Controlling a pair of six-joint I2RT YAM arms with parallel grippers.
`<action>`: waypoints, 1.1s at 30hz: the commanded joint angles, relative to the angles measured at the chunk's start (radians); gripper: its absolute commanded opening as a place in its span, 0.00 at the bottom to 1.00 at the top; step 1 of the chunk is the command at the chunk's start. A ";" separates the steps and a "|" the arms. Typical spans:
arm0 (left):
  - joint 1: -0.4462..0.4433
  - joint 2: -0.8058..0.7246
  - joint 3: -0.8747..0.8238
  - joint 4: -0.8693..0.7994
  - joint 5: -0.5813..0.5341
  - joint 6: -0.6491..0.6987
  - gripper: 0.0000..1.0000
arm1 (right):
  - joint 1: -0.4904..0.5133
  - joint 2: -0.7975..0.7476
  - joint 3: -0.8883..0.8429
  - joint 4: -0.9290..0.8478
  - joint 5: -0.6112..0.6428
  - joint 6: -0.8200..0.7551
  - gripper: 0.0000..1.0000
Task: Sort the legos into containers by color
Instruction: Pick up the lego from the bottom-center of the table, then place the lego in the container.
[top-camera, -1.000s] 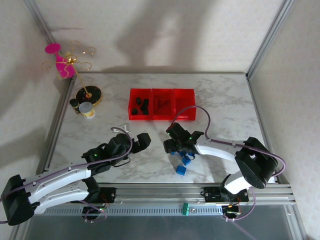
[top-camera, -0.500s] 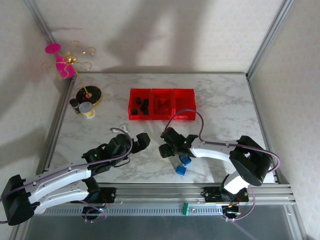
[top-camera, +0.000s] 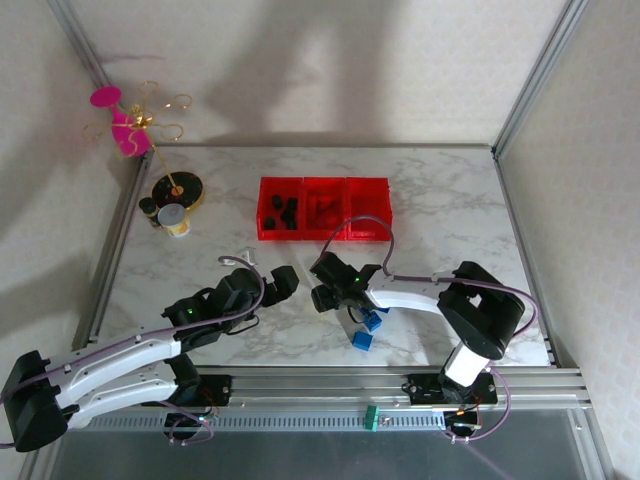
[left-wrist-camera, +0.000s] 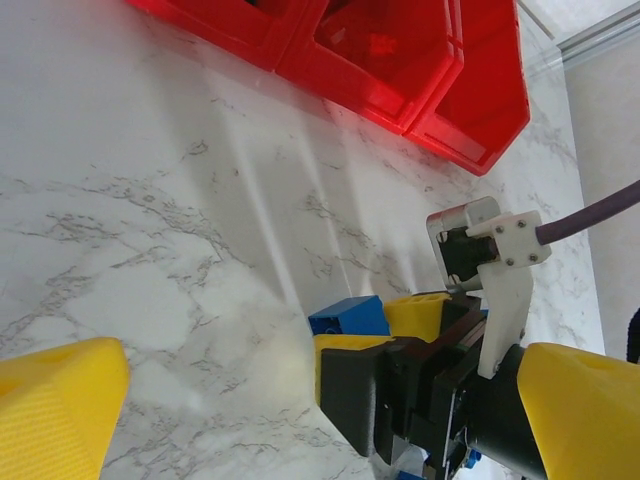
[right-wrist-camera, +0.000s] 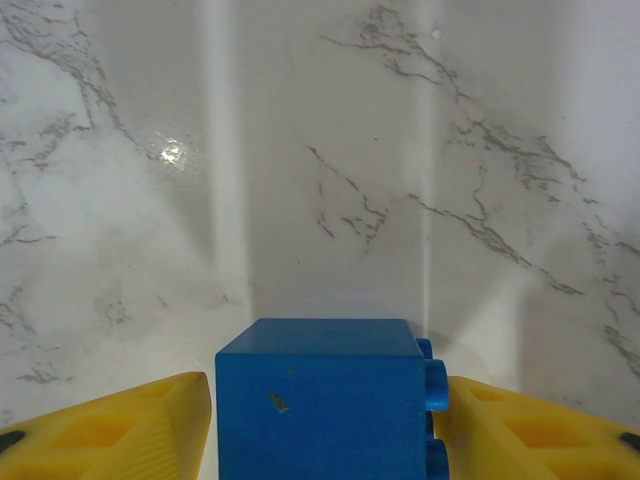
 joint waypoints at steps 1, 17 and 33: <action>-0.009 -0.017 -0.014 -0.023 -0.040 -0.015 1.00 | 0.010 0.019 0.027 -0.027 0.032 0.017 0.59; -0.009 0.006 0.032 -0.015 -0.019 0.007 1.00 | -0.038 -0.128 0.054 -0.062 0.048 0.034 0.42; -0.006 0.182 0.179 0.062 -0.011 0.093 1.00 | -0.386 0.002 0.331 -0.017 0.230 -0.008 0.42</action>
